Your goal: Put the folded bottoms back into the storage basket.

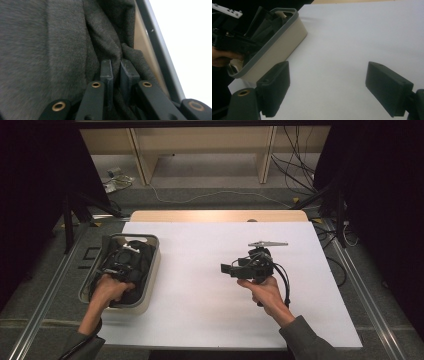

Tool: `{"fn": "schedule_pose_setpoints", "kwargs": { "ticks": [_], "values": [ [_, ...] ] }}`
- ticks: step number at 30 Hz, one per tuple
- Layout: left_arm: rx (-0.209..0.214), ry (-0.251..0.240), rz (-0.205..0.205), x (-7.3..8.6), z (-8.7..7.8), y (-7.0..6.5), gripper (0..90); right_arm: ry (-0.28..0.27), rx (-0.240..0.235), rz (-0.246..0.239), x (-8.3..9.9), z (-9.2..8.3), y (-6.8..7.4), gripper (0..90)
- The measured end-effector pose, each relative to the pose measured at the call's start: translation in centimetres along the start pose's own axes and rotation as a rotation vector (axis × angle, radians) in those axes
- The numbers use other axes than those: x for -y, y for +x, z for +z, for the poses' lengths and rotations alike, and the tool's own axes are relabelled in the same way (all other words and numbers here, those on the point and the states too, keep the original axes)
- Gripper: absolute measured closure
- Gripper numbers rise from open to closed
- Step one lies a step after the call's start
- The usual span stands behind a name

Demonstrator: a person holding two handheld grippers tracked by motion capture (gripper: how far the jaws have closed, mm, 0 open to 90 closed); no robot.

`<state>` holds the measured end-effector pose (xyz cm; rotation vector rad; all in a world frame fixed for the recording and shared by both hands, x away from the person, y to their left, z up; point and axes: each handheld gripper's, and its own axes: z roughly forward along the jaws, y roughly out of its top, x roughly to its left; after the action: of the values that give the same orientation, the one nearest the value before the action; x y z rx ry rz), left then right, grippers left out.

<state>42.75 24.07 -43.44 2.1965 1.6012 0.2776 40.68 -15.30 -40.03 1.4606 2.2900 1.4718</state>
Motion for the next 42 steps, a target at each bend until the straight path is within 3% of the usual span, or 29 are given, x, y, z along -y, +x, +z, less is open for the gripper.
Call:
{"fn": "schedule_pose_setpoints", "kwargs": {
  "ticks": [7,12,18,28,42],
  "values": [
    [0.004,-0.003,-0.015,-0.1,0.9,0.2,81.1,-0.001,0.002,0.001,0.1,0.1,0.1,20.6],
    [0.024,-0.014,-0.032,0.0,0.7,0.4,79.8,-0.009,0.002,-0.004,0.0,-0.1,0.2,20.6],
    [0.036,-0.027,-0.023,-0.1,0.1,0.5,74.3,-0.017,0.001,-0.001,-0.2,-0.3,0.1,20.6],
    [0.07,-0.143,-0.037,-0.7,-2.9,1.2,61.2,-0.026,0.001,-0.002,-0.3,-0.5,0.1,20.4],
    [0.031,-0.266,-0.059,-1.0,-4.9,1.9,41.2,-0.03,-0.002,0.0,-0.4,-0.7,0.1,20.4]
  ]
}}
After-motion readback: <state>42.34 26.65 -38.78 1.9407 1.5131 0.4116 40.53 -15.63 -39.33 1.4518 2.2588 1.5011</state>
